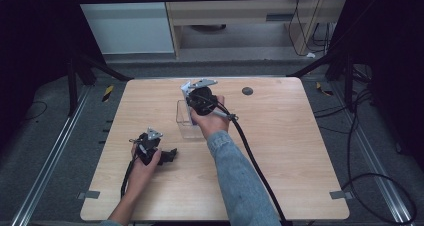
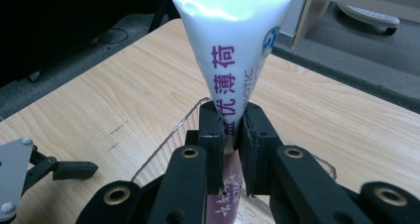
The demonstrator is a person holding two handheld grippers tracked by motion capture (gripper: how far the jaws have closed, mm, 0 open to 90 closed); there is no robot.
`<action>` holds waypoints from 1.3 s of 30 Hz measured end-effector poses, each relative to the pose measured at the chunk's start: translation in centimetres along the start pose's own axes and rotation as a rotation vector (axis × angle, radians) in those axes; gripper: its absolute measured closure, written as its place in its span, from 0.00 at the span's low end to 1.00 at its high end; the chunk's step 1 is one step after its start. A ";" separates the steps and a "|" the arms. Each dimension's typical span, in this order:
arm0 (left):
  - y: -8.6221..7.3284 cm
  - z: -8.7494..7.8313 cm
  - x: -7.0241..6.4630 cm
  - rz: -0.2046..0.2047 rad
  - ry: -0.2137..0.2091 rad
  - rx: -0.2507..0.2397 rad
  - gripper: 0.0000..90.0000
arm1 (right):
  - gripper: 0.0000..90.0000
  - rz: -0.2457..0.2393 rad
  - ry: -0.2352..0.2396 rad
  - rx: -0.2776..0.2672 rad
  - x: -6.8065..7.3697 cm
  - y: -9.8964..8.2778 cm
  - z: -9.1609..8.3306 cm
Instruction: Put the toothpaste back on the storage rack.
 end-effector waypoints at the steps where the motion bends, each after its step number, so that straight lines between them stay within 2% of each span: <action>1: 0.0 0.0 0.0 0.000 0.000 0.000 0.00 | 0.90 -0.001 0.001 0.001 0.0 0.0 0.0; 10: 0.0 0.0 0.0 0.000 0.000 0.000 0.00 | 0.90 -0.003 0.011 0.008 0.4 -0.1 0.3; 24: 0.0 0.0 0.0 0.001 -0.001 0.000 0.00 | 0.90 -0.004 0.017 0.056 0.6 -0.6 1.6; 31: 0.0 0.0 0.0 0.004 -0.003 0.001 0.00 | 0.89 0.005 0.014 0.079 0.4 -0.4 2.3; 39: 0.0 0.0 0.0 0.001 -0.003 -0.002 0.00 | 0.89 0.029 0.011 0.078 0.3 0.1 3.1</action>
Point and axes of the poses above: each handheld gripper's, and its own axes: z roughly forward along the jaws, y roughly out of its top, x roughly to its left, the point moved 1 cm from there along z, roughly forward along the jaws, and after that the axes turned 10 degrees about x, right-handed, at the moved point
